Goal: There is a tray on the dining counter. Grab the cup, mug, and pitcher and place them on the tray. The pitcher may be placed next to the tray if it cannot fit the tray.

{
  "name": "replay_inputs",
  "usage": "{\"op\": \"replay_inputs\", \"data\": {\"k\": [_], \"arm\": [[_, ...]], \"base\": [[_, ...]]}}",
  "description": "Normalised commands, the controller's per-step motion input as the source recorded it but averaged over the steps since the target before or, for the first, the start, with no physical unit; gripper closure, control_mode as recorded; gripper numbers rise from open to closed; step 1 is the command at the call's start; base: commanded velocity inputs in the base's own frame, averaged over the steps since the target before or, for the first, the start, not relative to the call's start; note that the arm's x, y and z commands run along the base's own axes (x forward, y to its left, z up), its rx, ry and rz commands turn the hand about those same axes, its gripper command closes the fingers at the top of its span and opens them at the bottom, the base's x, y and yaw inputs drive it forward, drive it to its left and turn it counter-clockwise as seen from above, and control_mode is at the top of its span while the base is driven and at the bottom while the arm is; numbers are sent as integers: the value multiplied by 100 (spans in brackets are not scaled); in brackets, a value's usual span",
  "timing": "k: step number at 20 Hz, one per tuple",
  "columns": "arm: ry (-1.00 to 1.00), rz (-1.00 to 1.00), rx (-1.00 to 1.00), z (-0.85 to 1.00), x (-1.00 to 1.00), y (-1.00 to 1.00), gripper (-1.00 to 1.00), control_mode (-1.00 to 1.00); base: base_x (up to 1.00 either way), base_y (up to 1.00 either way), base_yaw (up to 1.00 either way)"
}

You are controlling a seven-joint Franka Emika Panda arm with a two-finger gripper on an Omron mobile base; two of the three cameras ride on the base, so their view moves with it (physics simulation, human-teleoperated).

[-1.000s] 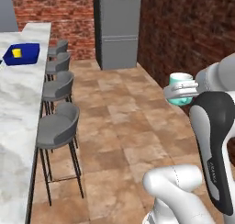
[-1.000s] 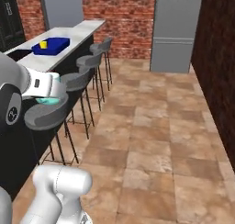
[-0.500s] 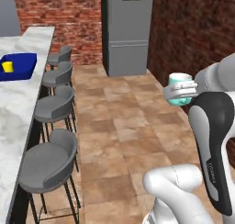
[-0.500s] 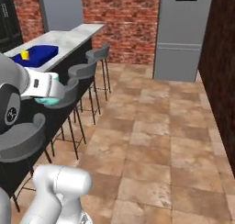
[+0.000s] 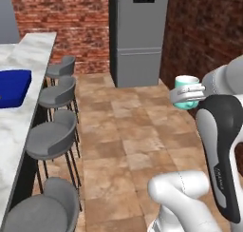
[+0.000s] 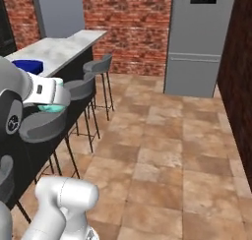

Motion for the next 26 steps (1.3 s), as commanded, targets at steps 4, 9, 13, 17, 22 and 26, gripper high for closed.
{"op": "replay_inputs", "data": {"k": [4,9,13,17,22,26], "arm": [[0,0,0,0,0,0,100,100],[0,0,0,0,0,0,100,100],[0,0,0,0,0,0,100,100],[0,0,0,0,0,0,100,100],[0,0,0,0,0,0,100,100],[0,0,0,0,0,0,100,100]], "base": [[100,-9,9],[96,-10,9],[94,-11,10],[93,-9,14],[67,-10,32],[38,-13,59]]}}
